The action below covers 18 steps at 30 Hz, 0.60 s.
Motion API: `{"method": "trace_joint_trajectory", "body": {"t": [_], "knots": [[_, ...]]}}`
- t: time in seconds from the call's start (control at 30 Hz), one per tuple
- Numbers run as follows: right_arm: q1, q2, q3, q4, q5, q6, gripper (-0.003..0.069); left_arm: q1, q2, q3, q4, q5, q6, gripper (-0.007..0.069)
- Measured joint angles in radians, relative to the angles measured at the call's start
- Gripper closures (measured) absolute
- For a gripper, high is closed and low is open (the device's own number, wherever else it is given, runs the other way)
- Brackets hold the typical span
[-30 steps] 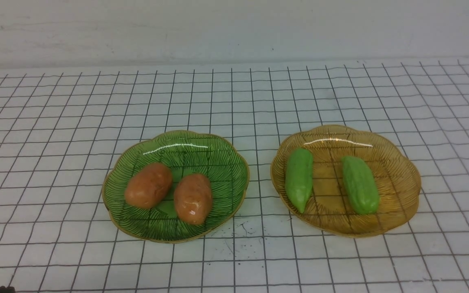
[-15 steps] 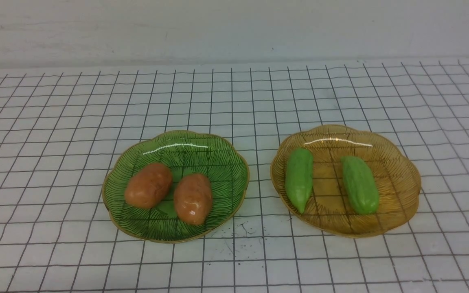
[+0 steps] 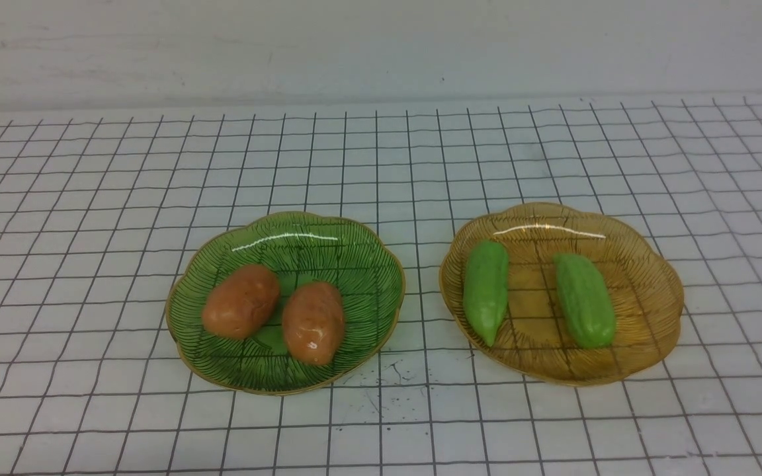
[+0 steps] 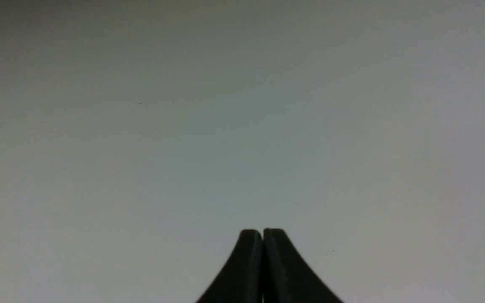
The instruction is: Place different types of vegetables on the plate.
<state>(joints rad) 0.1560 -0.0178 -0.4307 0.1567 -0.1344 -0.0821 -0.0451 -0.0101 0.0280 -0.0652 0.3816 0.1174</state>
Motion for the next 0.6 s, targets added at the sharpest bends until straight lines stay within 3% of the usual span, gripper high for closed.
{"method": "trace_joint_trajectory", "body": {"t": [0.1,0.3,0.37,0.6], "knots": [[0.0,0.0,0.0,-0.002,0.024,-0.006,0.0673,0.0,0.0,0.0,0.0,0.0,0.0,0.0632],[-0.062,0.0,0.038,-0.066,0.245,-0.067,0.0673,0.0,0.0,0.0,0.0,0.0,0.0,0.0632],[-0.105,0.0,0.132,-0.124,0.393,-0.092,0.0673,0.0,0.0,0.0,0.0,0.0,0.0,0.0632],[-0.14,0.002,0.436,-0.151,0.523,-0.088,0.0673,0.0,0.0,0.0,0.0,0.0,0.0,0.0632]]}}
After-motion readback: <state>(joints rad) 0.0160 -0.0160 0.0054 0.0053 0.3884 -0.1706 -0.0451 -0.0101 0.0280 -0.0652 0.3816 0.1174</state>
